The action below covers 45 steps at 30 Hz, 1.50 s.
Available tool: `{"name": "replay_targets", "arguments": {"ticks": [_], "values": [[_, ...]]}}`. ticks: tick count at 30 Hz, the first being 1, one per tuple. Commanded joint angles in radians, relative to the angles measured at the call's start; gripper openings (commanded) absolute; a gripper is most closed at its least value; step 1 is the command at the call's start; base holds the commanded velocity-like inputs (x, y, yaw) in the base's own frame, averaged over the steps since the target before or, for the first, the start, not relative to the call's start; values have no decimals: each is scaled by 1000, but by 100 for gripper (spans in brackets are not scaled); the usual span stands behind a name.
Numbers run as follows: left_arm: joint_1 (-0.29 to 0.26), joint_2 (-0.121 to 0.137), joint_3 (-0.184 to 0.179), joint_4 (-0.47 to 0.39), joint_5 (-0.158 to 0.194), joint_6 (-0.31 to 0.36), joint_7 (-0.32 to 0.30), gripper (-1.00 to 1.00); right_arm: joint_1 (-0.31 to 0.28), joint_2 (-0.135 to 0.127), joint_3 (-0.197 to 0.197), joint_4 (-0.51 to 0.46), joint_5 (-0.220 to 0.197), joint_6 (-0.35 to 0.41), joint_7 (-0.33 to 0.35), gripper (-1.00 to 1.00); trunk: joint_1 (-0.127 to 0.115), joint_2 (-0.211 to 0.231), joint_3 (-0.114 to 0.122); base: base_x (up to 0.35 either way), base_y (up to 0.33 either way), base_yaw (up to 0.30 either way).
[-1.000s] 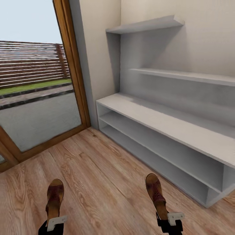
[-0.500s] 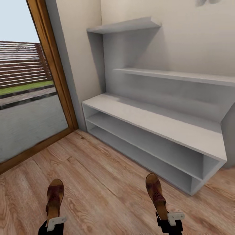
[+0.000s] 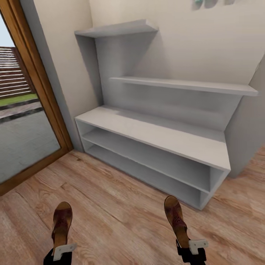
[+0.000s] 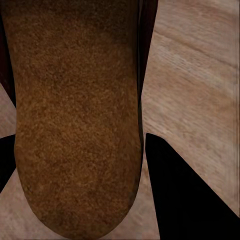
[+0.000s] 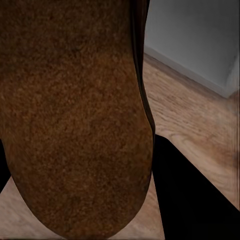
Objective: Pick up the two gym shoes and the two sandals from the corridor floor and place them onto the hallstand (shoe rack) in the corridor, making sure they are on the rack and not on the floor. Arrange them so the two gym shoes are next to each other and the two sandals are next to each other.
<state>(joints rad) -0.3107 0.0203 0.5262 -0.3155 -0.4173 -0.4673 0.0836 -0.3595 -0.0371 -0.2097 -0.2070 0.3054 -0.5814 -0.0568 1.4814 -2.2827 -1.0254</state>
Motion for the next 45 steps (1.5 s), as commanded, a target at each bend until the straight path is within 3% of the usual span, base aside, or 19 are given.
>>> {"name": "replay_targets", "arguments": {"ticks": [1, 16, 45], "values": [[-1, 0, 4, 1, -14, -4, 7, -100, -1, 0, -4, 1, 8, -3, -4, -100, 0, 0, -1, 0, 0, -263], [-1, 0, 3, 1, -14, -4, 7, -100, -1, 0, -4, 1, 8, -3, -4, -100, 0, 0, -1, 4, 37, -263], [-1, 0, 4, 1, -14, -4, 7, -100, -1, 0, -4, 1, 8, -3, -4, -100, 0, 0, -1, 55, 292, -263]]}}
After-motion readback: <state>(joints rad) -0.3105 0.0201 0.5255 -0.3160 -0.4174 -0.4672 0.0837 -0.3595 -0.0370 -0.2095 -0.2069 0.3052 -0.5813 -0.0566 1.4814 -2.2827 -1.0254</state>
